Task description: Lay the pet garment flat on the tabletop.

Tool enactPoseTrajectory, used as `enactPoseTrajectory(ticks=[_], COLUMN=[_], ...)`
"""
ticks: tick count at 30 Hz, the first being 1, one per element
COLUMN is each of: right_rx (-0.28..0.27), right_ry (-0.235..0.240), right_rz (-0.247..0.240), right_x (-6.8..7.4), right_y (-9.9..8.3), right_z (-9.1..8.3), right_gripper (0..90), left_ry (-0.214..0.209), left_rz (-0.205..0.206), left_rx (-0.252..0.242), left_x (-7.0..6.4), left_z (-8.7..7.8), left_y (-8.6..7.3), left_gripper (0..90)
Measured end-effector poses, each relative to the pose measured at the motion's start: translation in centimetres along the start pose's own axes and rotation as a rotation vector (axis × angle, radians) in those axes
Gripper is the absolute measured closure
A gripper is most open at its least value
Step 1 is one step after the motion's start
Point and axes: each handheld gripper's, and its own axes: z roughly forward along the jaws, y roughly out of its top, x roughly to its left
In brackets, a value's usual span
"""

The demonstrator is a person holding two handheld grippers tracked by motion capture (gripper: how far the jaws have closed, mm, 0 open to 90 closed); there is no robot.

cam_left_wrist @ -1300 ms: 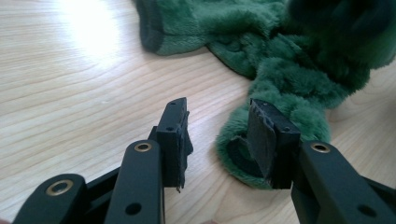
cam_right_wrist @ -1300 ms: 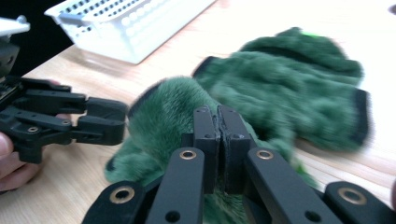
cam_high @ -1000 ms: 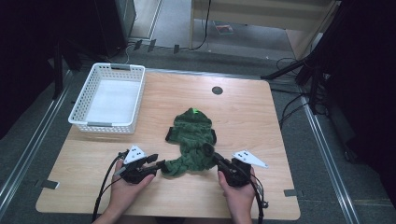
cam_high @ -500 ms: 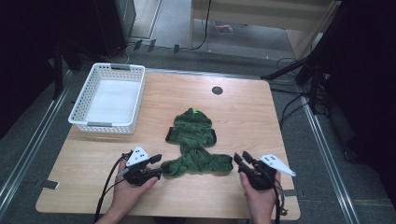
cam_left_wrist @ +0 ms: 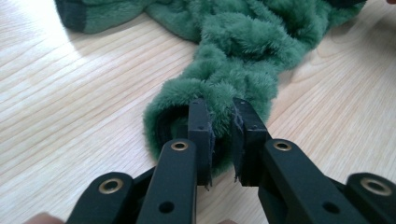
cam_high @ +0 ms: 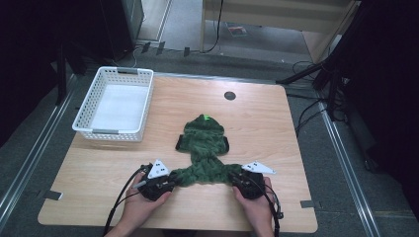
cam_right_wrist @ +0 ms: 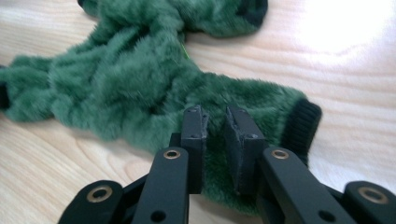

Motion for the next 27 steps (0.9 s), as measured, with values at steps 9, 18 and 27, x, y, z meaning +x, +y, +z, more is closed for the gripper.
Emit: enactPoseTrajectory(ticks=[9,18,27], right_rx=[-0.032,-0.139,-0.021], right_ry=[0.021,0.004,-0.019], right_rz=[0.042,0.022,0.025], right_x=[-1.0,-0.7,1.5], right_y=[0.6,10.7,15.9], right_z=[-1.3,4.9,13.2], right_gripper=[76.3,69.2,67.6], left_ry=[-0.034,-0.038,-0.027], left_rz=[-0.007,-0.046,-0.061], left_rx=[-0.040,-0.059,-0.077], left_x=[0.7,1.1,1.3], left_z=[-0.6,-0.6,-0.8], left_y=[-1.0,-1.0,-1.1], left_gripper=[72.9,72.5,73.4])
